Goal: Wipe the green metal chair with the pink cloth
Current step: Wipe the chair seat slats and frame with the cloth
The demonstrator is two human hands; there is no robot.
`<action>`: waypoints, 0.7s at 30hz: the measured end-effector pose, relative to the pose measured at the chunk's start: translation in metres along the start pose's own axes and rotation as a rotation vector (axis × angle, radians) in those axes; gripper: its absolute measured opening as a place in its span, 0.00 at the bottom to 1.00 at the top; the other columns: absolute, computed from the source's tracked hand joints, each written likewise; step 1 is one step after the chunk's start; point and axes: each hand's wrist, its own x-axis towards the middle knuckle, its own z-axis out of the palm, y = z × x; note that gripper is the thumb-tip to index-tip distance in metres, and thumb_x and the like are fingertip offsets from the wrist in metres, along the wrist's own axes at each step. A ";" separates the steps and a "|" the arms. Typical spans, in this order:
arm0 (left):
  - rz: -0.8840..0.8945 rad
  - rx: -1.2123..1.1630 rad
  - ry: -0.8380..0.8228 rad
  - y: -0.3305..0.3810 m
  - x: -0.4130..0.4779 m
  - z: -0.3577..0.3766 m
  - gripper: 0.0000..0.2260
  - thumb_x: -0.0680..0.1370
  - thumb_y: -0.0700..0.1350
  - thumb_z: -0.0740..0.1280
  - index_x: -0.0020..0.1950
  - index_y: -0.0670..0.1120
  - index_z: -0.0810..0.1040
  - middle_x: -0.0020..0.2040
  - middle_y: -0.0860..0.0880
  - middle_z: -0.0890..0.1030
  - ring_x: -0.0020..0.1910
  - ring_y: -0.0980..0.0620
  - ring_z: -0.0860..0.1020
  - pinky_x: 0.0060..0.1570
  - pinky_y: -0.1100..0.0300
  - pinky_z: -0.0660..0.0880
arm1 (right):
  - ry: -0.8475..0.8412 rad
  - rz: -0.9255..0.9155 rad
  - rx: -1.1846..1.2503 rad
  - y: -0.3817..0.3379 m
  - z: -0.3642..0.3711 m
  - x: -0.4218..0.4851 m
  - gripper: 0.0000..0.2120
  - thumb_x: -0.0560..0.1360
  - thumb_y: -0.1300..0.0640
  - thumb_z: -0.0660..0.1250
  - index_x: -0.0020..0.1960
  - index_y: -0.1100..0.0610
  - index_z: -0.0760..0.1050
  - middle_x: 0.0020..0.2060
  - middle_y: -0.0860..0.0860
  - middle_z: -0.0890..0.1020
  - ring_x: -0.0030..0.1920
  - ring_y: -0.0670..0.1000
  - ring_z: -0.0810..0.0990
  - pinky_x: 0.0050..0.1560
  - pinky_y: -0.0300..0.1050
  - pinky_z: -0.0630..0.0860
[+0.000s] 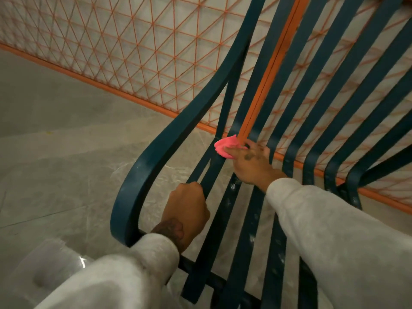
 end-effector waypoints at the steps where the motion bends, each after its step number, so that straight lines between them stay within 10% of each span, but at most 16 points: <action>1: -0.001 0.003 -0.004 0.002 -0.001 -0.002 0.10 0.77 0.48 0.68 0.53 0.44 0.77 0.52 0.45 0.80 0.46 0.52 0.78 0.46 0.63 0.74 | -0.002 -0.036 -0.031 -0.007 -0.006 -0.012 0.28 0.80 0.59 0.59 0.77 0.41 0.61 0.79 0.53 0.55 0.78 0.58 0.49 0.78 0.62 0.43; 10: -0.034 -0.028 -0.011 0.004 -0.006 -0.007 0.07 0.77 0.45 0.69 0.51 0.43 0.75 0.51 0.44 0.79 0.47 0.48 0.79 0.44 0.60 0.74 | -0.113 -0.360 0.016 -0.032 -0.011 -0.050 0.33 0.74 0.72 0.60 0.73 0.46 0.70 0.72 0.49 0.72 0.67 0.56 0.71 0.68 0.54 0.69; 21: -0.062 -0.137 0.031 -0.008 0.006 0.008 0.10 0.76 0.47 0.70 0.54 0.43 0.78 0.50 0.46 0.79 0.46 0.51 0.78 0.46 0.62 0.73 | -0.123 -0.017 -0.016 -0.008 -0.013 0.016 0.33 0.78 0.67 0.60 0.75 0.39 0.62 0.74 0.56 0.63 0.73 0.63 0.65 0.74 0.58 0.63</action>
